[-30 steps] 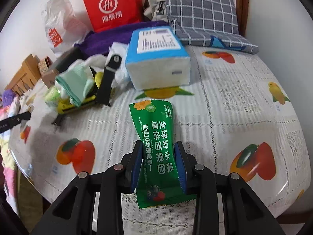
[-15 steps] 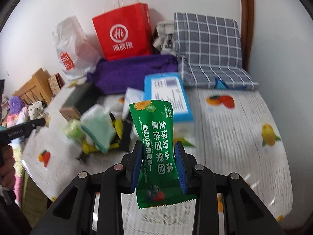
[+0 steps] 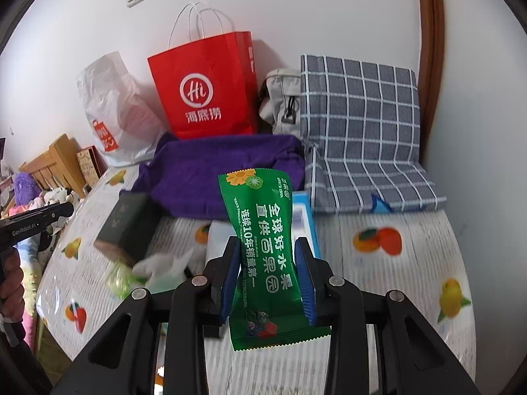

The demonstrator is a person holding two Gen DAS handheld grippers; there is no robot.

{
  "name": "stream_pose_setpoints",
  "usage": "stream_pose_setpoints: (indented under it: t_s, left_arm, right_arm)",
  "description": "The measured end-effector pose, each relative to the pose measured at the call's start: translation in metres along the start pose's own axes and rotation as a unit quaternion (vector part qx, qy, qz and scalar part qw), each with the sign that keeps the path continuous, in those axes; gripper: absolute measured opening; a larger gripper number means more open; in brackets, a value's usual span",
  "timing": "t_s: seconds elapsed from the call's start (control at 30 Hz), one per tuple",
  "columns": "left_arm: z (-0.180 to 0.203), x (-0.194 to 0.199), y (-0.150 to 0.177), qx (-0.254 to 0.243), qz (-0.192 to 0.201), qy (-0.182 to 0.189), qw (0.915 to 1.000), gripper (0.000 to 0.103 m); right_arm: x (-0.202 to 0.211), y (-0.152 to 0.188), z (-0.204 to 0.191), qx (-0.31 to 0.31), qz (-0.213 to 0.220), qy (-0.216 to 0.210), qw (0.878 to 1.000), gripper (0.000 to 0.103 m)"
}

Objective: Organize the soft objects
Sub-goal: 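Carry both packets onto the purple towel and open both tools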

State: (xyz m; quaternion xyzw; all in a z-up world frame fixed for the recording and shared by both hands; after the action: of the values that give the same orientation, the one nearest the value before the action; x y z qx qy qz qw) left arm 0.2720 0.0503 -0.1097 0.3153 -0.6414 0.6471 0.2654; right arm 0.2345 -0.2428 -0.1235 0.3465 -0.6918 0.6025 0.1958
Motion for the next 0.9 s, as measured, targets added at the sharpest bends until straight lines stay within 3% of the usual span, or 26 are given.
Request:
stream_pose_setpoints:
  t_s: [0.27,0.7,0.9]
  left_arm:
    - [0.01,-0.033,-0.046,-0.006,0.006,-0.003,1.0,0.032]
    - [0.015,-0.104,-0.09,0.022,-0.031,0.016,0.9992,0.032]
    - [0.028,-0.131,-0.12,0.03,-0.041,0.033,0.9982,0.032]
  right_arm:
    - [-0.038,-0.054,0.007,0.006,0.008,0.008,1.0,0.035]
    - [-0.109,-0.116,0.004,0.001,0.008,-0.012,1.0,0.036]
    - [-0.15,-0.142,-0.003,-0.01,-0.013,-0.056,0.998,0.036]
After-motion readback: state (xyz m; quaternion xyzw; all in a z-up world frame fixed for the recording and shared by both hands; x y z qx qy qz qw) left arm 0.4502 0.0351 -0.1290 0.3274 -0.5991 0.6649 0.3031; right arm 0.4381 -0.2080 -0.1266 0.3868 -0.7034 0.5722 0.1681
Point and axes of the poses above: each gripper's, at about its wrist camera, not at the fingertips, and x roughly against the way its jaws point, z to its right, y to its underside, the point moved 7 cm from there along -x, roughly the way its jaws point, and after that the axes turned 6 degrees about -y, right-handed, at the moved point
